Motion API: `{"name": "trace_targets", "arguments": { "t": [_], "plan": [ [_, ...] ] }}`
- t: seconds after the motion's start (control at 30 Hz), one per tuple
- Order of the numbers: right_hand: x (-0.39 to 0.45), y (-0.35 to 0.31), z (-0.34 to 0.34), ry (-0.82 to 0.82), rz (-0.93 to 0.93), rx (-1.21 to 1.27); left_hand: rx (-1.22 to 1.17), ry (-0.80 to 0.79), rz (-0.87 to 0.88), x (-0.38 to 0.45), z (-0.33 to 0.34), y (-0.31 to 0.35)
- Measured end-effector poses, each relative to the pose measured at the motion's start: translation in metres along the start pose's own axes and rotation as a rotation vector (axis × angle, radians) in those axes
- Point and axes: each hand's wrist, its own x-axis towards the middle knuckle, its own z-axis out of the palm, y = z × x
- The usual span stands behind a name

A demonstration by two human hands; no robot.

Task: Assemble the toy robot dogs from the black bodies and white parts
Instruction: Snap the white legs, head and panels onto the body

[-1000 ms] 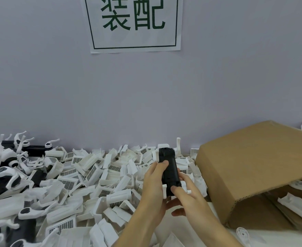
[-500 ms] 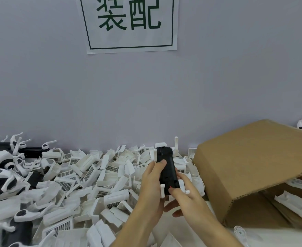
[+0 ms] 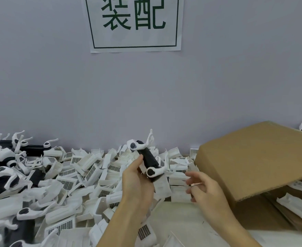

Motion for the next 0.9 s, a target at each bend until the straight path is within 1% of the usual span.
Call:
{"name": "trace_targets", "arguments": {
  "t": [0.07,0.1,0.13,0.2,0.3,0.4,0.5,0.57,0.63,0.73,0.8,0.9],
  "plan": [
    [0.000,0.007,0.002,0.072,-0.090,-0.253,0.035,-0.034,0.001,0.002,-0.004,0.004],
    [0.001,0.009,0.004,0.061,-0.119,-0.363,0.071,-0.044,-0.008,0.003,-0.005,0.005],
    [0.001,0.012,0.006,0.031,-0.139,-0.462,0.111,-0.042,-0.017,0.003,-0.004,0.005],
    [0.001,0.018,0.011,-0.056,-0.119,-0.622,0.168,-0.042,-0.019,0.003,-0.001,0.004],
    [0.002,0.017,0.015,-0.116,-0.064,-0.751,0.257,-0.044,0.014,0.004,0.001,-0.002],
    [0.000,0.010,0.017,-0.076,-0.045,-0.755,0.327,-0.009,0.042,0.005,0.000,-0.009],
    [-0.001,0.005,0.014,0.033,-0.075,-0.757,0.400,-0.002,0.051,0.008,-0.003,-0.012],
    [-0.003,-0.002,0.011,0.119,-0.126,-0.765,0.454,0.003,0.063,0.009,-0.004,-0.013],
    [-0.004,-0.007,0.008,0.202,-0.174,-0.730,0.446,-0.003,0.035,0.009,-0.004,-0.013],
    [-0.001,-0.010,0.002,0.320,-0.259,-0.632,0.367,-0.022,-0.053,0.007,-0.001,-0.011],
    [0.002,-0.012,0.000,0.370,-0.278,-0.495,0.385,-0.013,-0.036,0.007,-0.001,-0.011],
    [0.004,-0.013,-0.002,0.391,-0.286,-0.300,0.451,0.006,0.016,0.006,-0.002,-0.012]
  ]
}}
